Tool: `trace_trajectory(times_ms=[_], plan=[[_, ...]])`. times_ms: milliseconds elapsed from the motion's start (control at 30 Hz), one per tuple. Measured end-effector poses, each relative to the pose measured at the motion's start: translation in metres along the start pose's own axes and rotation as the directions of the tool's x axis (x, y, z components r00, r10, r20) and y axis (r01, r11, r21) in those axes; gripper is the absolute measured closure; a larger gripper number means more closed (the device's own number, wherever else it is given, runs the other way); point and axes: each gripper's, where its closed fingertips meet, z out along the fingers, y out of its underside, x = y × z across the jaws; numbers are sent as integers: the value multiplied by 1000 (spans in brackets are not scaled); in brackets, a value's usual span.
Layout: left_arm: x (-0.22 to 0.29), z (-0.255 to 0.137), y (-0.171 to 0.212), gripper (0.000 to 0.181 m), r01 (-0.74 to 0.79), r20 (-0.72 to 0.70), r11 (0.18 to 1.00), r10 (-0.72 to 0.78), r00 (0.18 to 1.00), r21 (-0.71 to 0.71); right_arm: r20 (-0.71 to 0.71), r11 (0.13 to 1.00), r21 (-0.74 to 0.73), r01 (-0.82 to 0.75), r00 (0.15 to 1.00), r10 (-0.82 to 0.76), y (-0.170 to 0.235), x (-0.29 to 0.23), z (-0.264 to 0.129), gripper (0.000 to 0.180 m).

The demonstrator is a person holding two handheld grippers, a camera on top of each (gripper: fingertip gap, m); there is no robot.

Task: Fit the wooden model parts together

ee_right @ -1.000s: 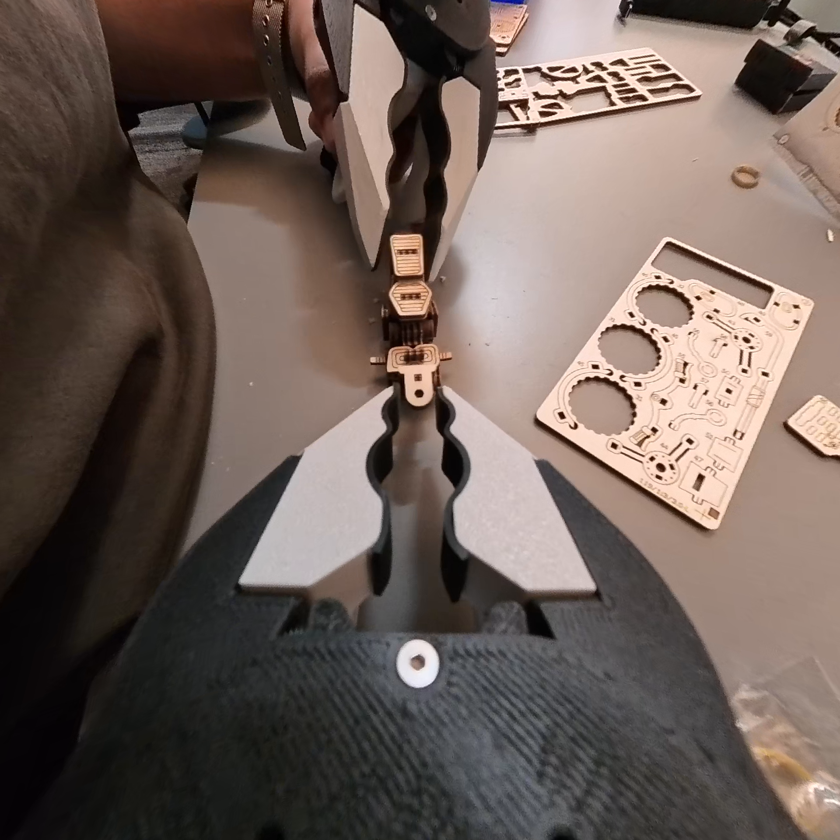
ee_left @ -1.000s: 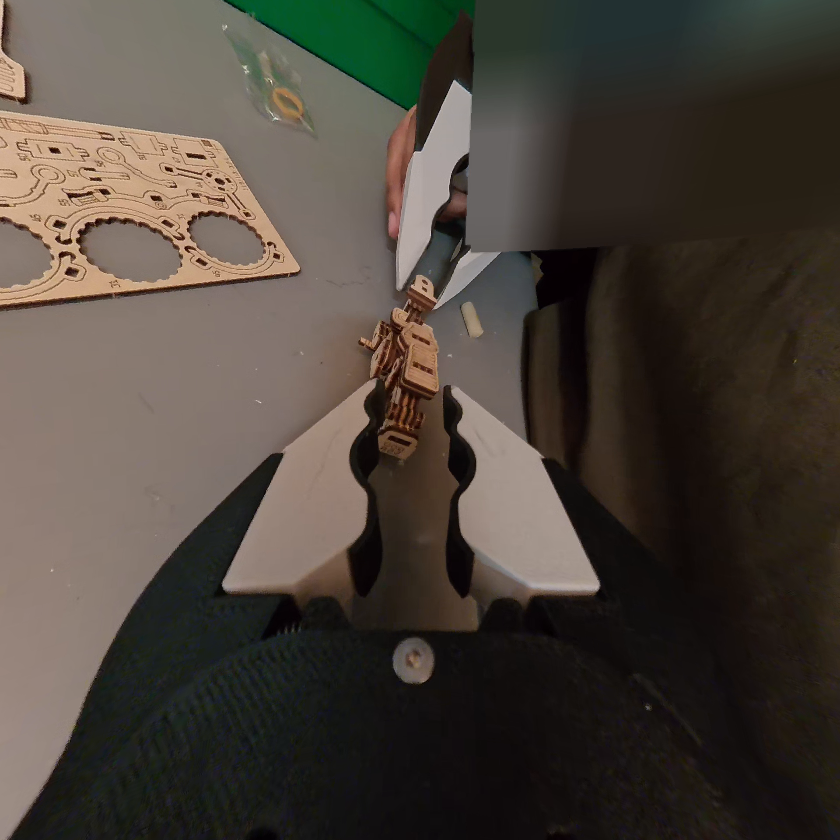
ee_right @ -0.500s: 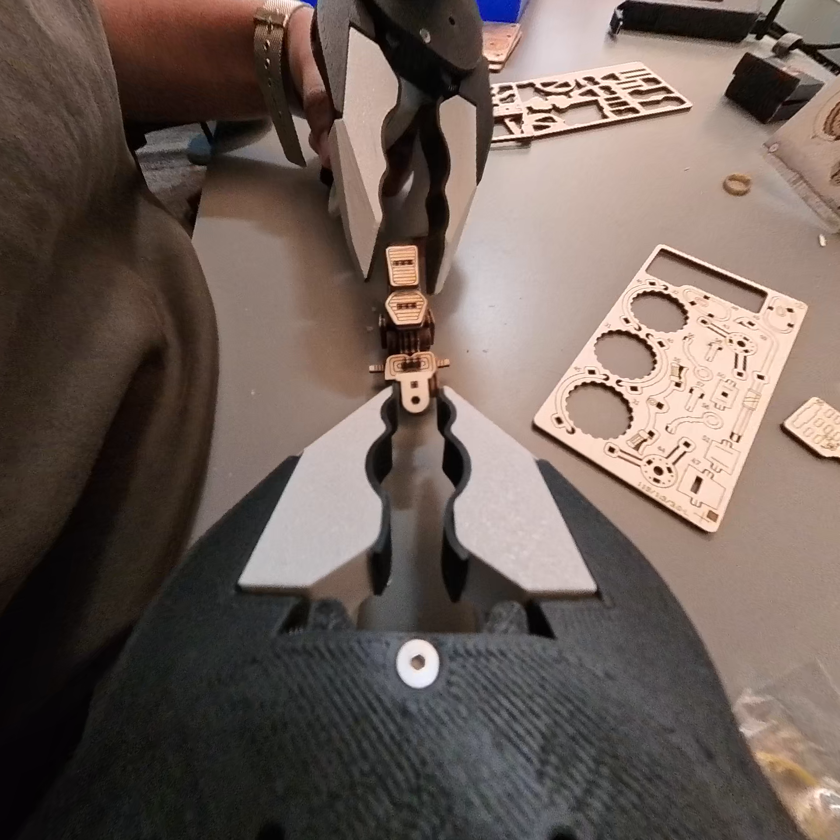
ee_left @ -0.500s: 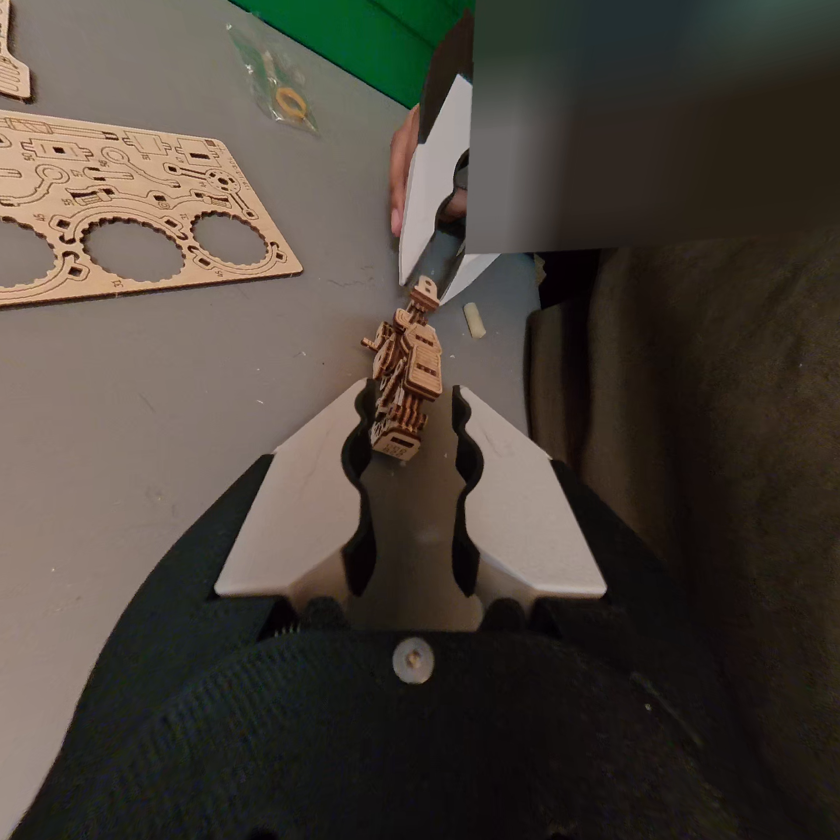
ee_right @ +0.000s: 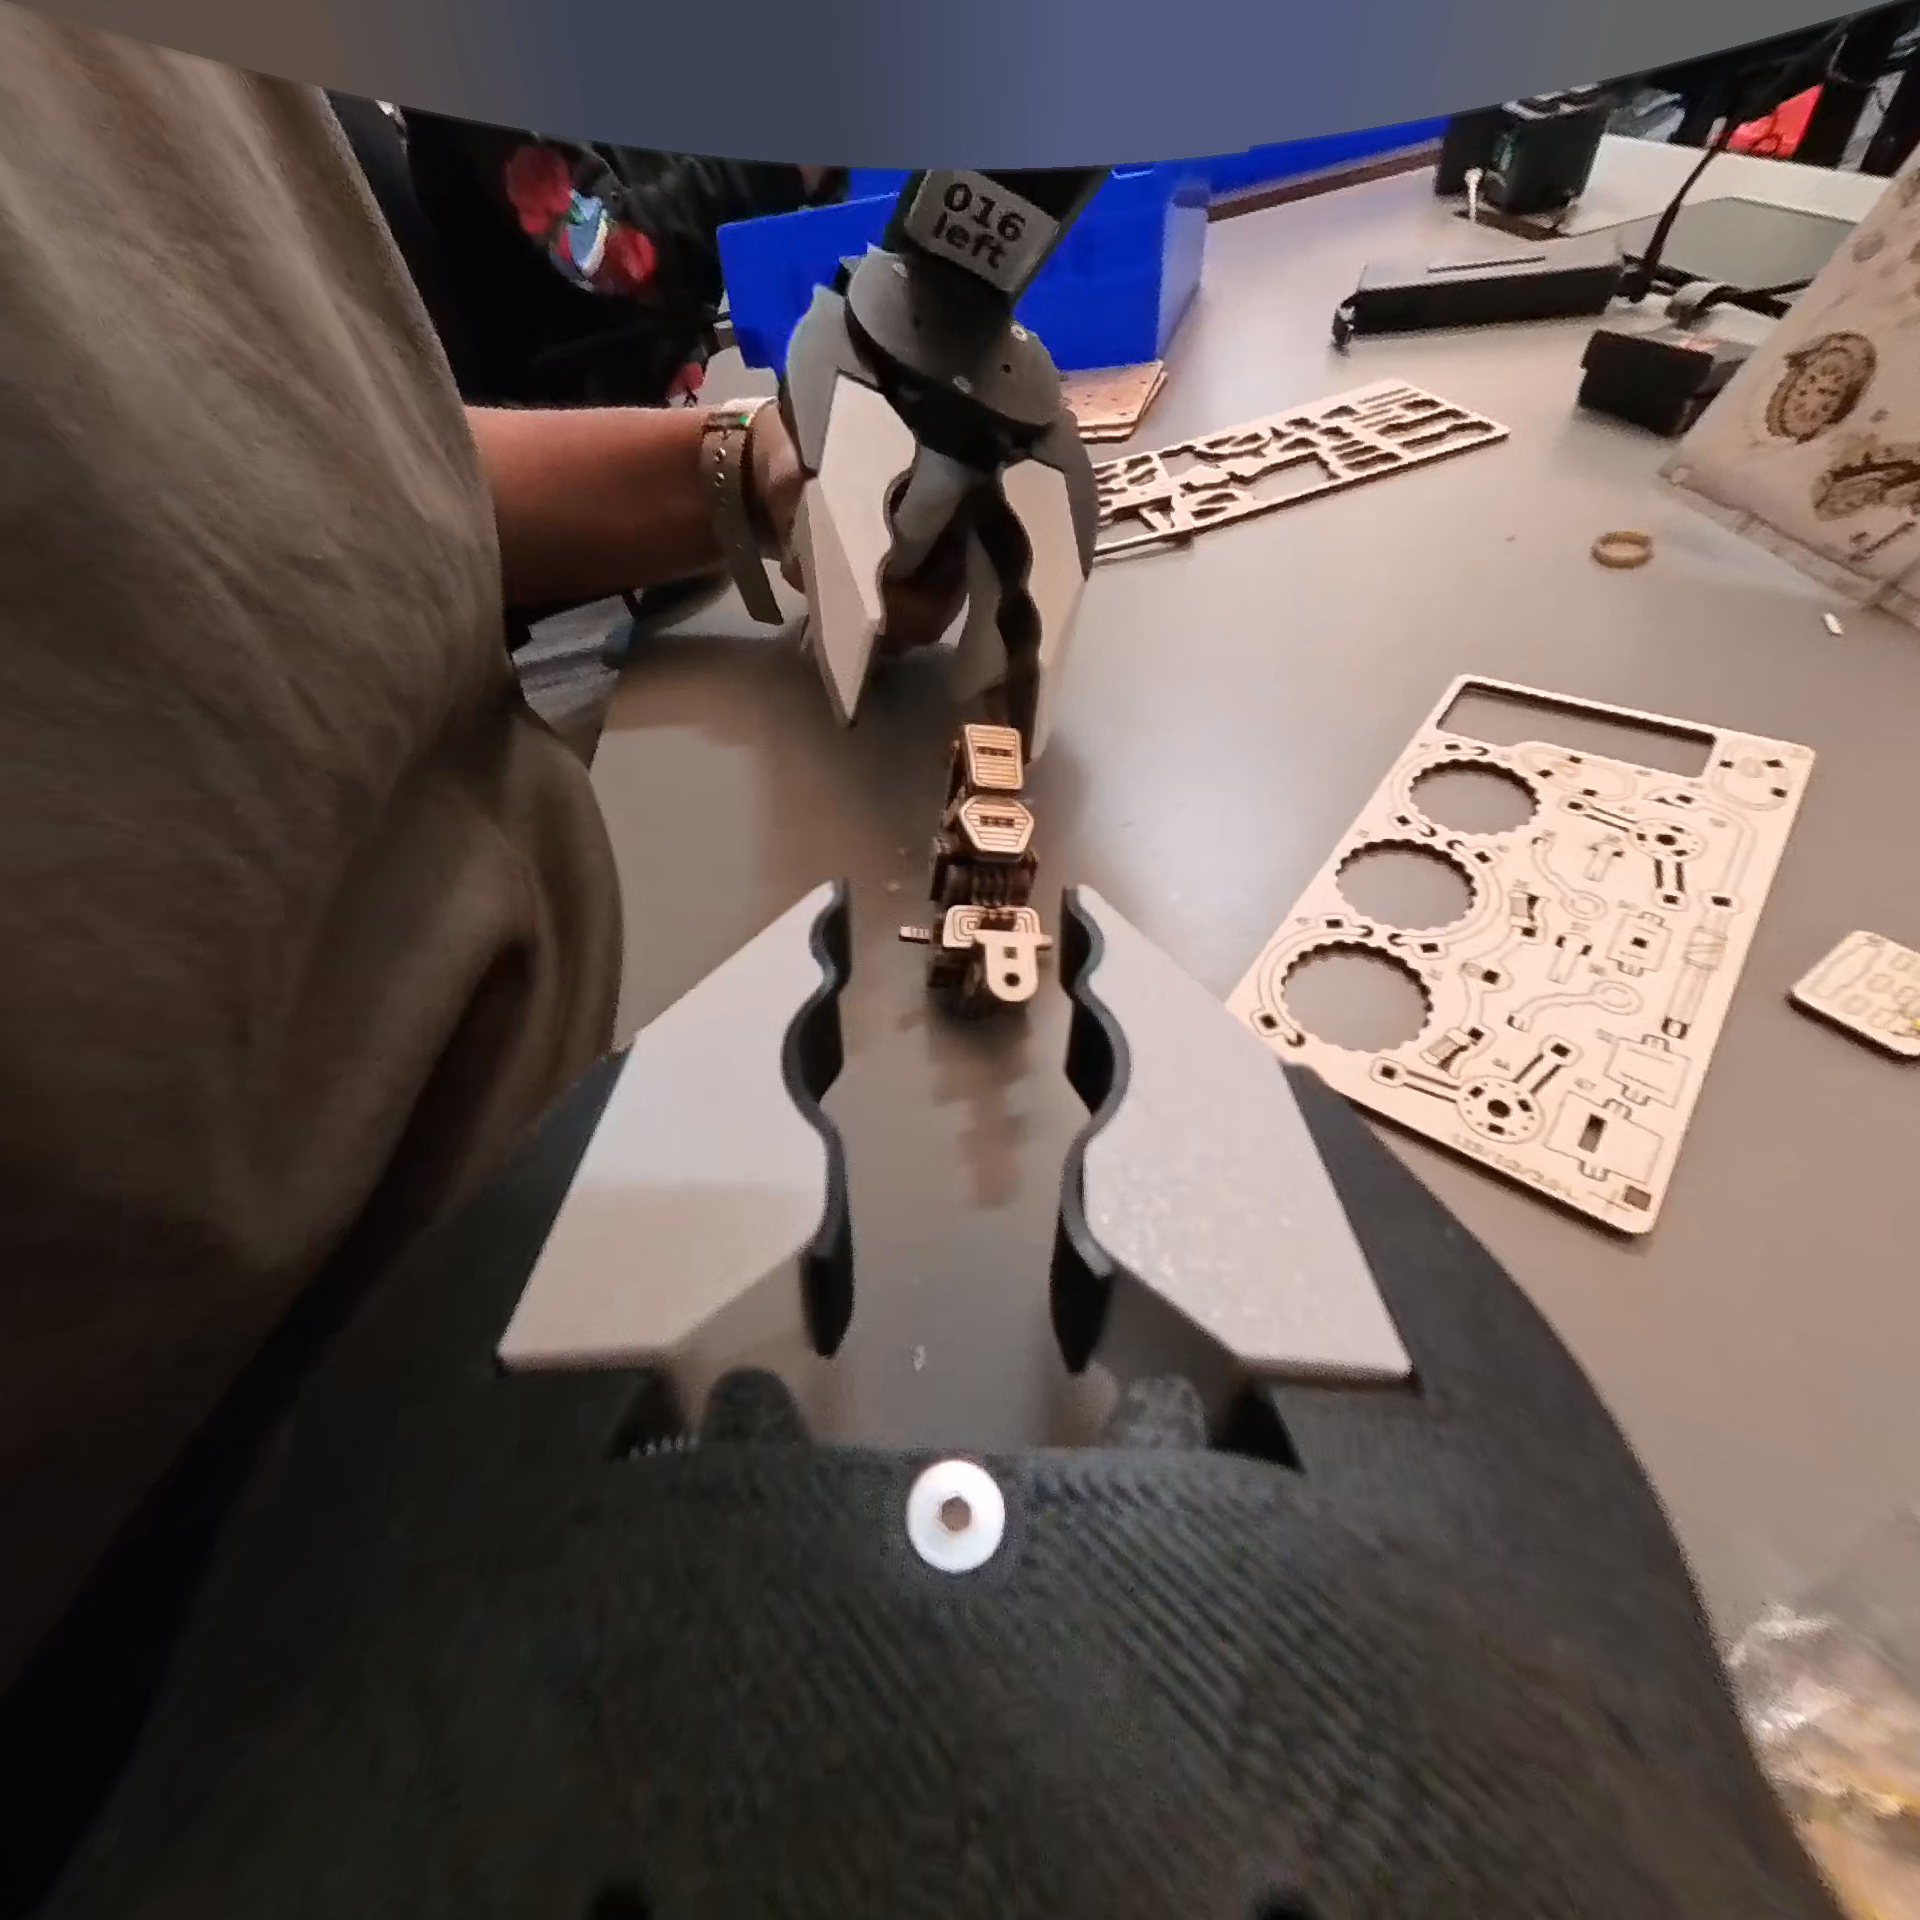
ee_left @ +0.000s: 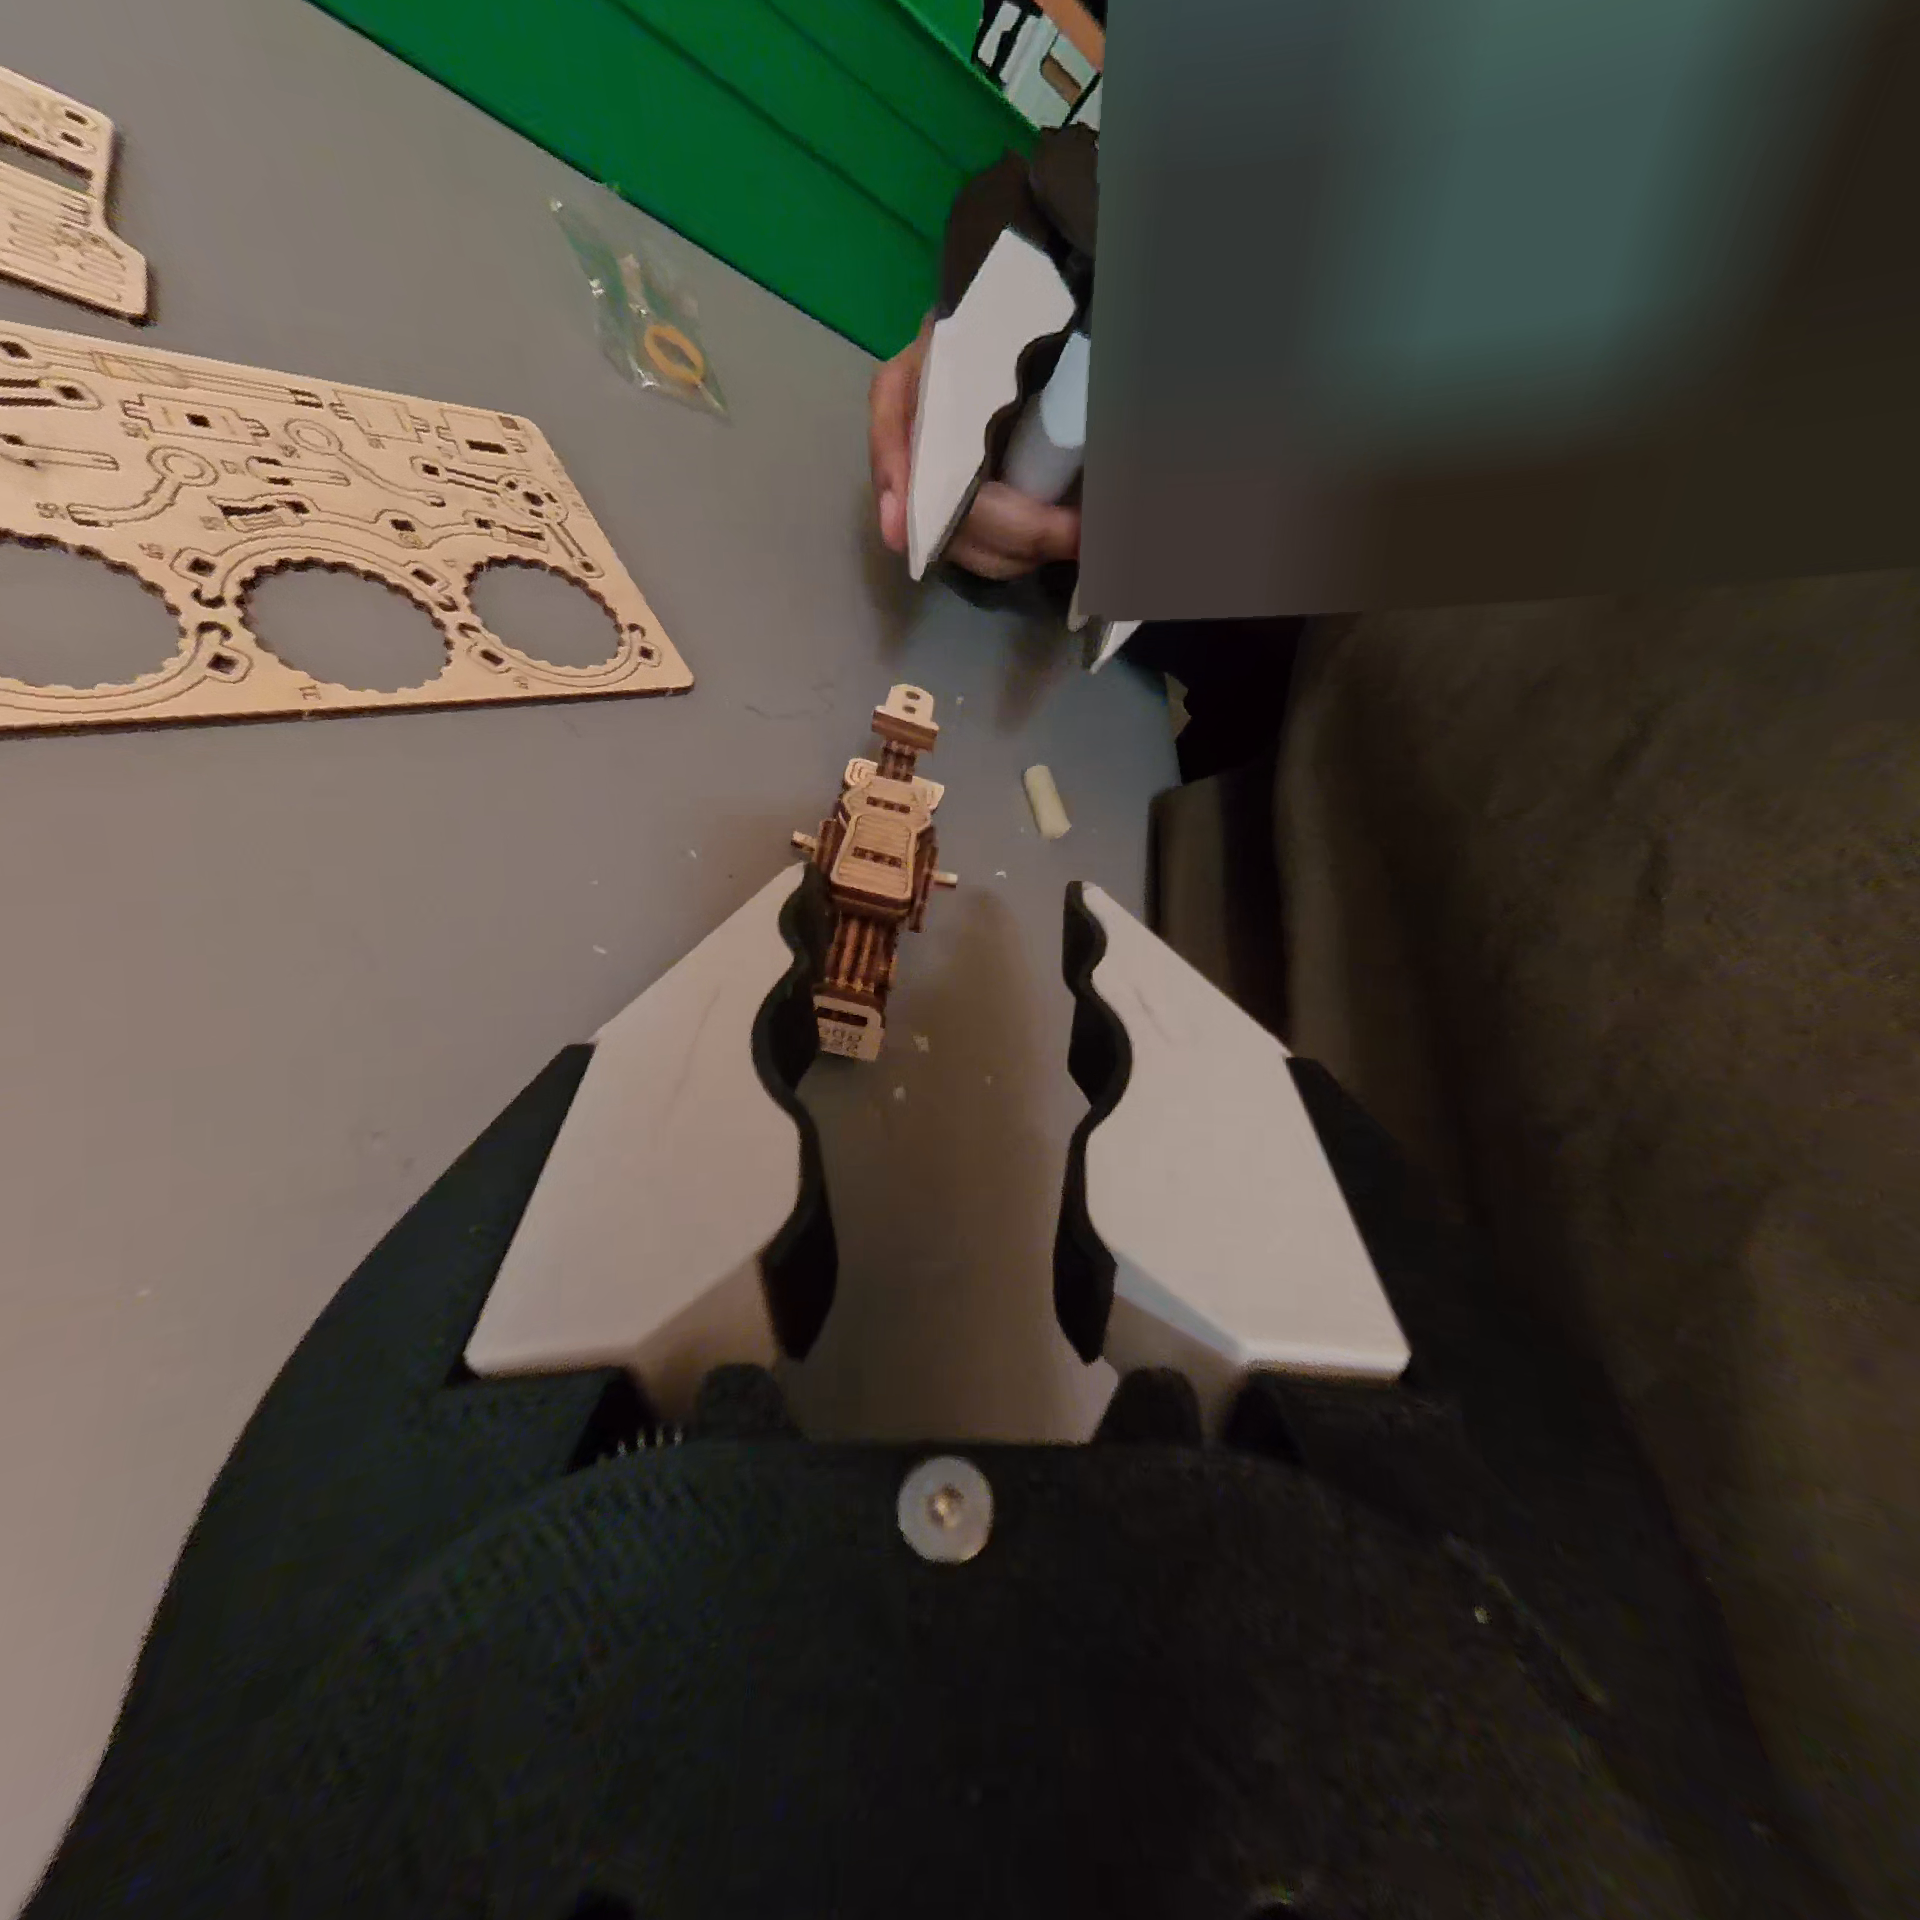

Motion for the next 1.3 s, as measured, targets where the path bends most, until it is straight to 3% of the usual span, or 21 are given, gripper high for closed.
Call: trace_trajectory(times_ms=[133, 400, 667, 900, 1033, 1300], plan=[[-5, 2, 2, 146, -21, 44, 1000, 21, 999, -14, -27, 999, -17, -27, 999, 27, 2, 6, 2, 142], [5, 5, 7, 160, -58, 3, 997, 59, 998, -41, -82, 989, -144, -17, 997, 5, 22, 13, 6, 145], [3, 9, 12, 158, -78, 24, 994, 80, 997, -75, -56, 970, -242, 37, 997, -52, 36, 5, 13, 145], [-4, 10, 12, 155, -116, 91, 989, 124, 988, -89, -61, 969, -245, 35, 997, -51, 37, 6, 13, 147], [-8, 10, 12, 166, -169, 145, 980, 184, 972, -109, -62, 970, -242, 32, 997, -48, 36, 7, 13, 148], [-13, 10, 9, 167, -223, 203, 968, 243, 948, -117, -68, 971, -236, 24, 997, -41, 35, 8, 13, 149]])
